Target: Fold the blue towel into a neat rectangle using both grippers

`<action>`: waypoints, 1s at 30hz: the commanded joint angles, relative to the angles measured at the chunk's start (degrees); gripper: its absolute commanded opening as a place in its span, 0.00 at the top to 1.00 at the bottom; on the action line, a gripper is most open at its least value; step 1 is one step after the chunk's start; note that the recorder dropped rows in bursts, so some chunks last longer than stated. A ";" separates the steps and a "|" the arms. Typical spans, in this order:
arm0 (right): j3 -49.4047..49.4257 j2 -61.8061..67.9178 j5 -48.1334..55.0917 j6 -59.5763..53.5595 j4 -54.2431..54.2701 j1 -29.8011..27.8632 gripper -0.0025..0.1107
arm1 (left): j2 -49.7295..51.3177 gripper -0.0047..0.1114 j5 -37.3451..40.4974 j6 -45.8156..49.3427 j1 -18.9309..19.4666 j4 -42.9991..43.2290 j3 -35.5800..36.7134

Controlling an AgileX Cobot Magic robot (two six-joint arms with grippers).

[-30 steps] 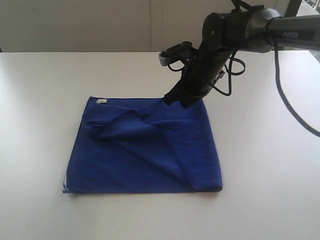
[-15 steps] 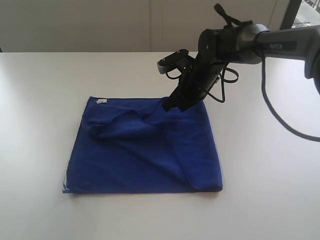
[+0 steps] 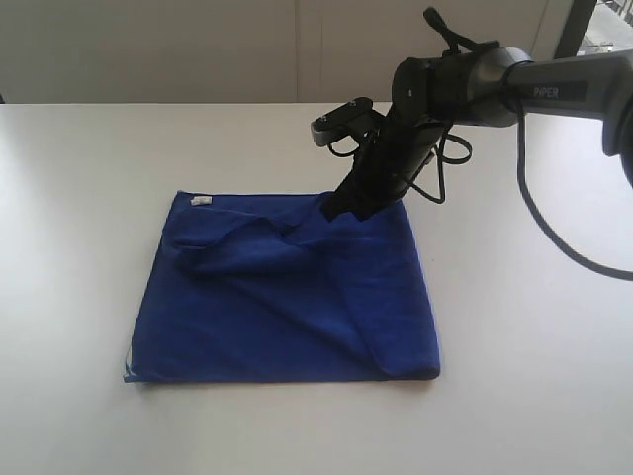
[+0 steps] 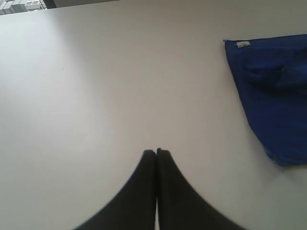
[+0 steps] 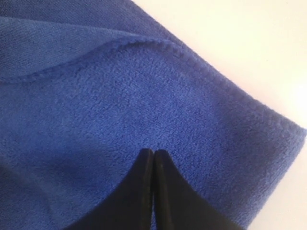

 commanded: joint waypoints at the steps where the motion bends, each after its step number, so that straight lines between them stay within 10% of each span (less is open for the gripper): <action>1: 0.19 -0.15 -0.40 -0.88 -0.26 -0.49 0.98 | 0.15 0.96 -0.20 -0.11 0.31 -0.39 0.39; 18: 0.19 -0.15 -0.53 -1.13 -0.26 -0.49 0.98 | 2.56 0.96 -1.47 -2.10 0.31 -1.90 0.25; 30: -2.86 -0.26 3.58 -1.11 -0.26 -0.49 0.98 | 33.44 0.96 -1.90 10.86 0.31 -18.63 -7.41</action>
